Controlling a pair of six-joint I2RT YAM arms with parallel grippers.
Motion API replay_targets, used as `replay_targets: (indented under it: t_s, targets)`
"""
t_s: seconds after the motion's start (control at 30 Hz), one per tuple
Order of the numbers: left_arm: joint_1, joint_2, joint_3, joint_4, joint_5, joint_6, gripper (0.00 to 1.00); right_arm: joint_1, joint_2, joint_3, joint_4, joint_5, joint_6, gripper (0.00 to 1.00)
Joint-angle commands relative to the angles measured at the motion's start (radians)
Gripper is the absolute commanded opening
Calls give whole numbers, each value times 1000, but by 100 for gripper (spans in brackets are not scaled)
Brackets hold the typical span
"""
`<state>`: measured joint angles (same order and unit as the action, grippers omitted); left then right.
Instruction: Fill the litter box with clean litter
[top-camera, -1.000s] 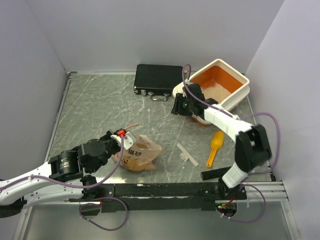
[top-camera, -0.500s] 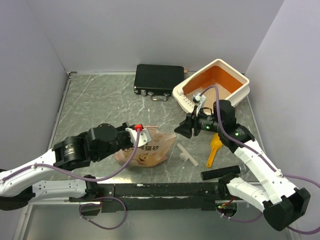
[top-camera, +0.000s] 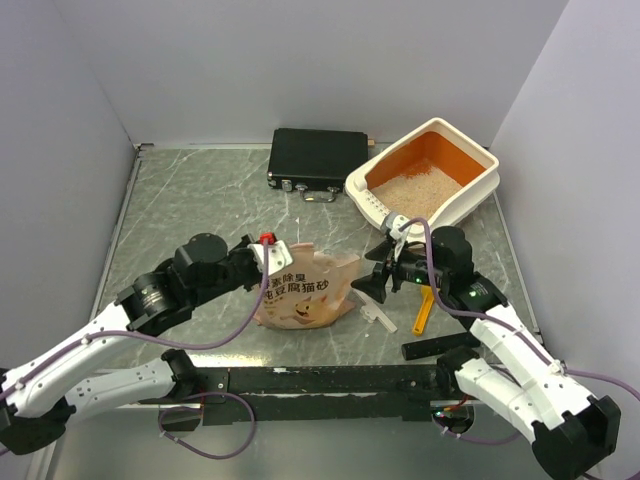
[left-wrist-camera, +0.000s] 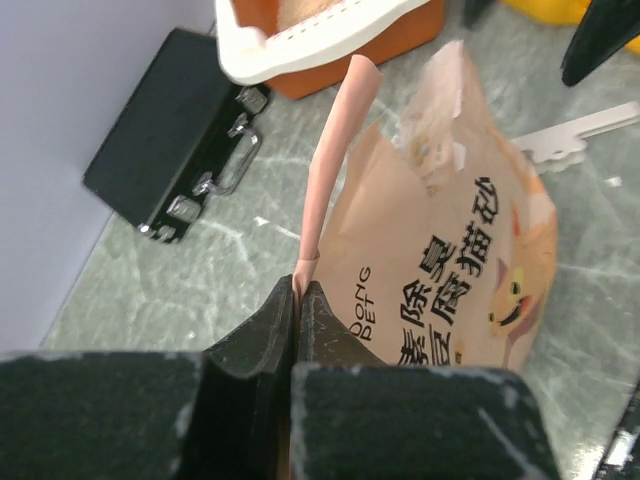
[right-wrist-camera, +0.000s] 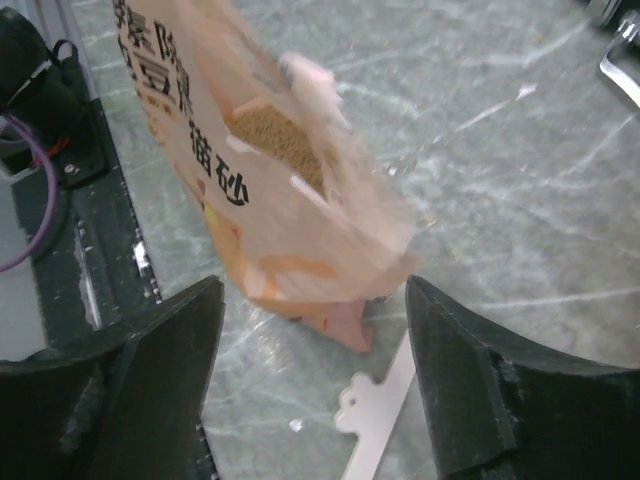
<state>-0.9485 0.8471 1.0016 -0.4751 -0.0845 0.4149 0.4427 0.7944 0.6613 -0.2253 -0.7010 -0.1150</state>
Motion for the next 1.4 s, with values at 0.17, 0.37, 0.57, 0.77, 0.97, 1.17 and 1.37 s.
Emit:
replay_targets:
  t_s: [0.17,0.37,0.57,0.77,0.97,1.17,1.37]
  targets:
    - [19,-86,31,9,155,-68,36,1,75,-25,168,-6,-127,92]
    - [20,-247,-46,-20,88,-188,55,-25,121,-12,184,-132,-178,93]
    - [20,-425,-130,-3,-93,-335,67,-73,218,-40,358,-235,-98,91]
    - [20,-389,-130,-60,-153,-527,70,-130,293,-91,607,-356,53,86]
    - [19,-333,-150,-37,-90,-591,75,-148,302,-149,797,-410,213,86]
    - [57,-258,-182,6,-48,-637,75,-150,266,-235,963,-382,321,86]
    - [146,-283,-239,30,-18,-637,77,-151,316,-253,1040,-396,377,86]
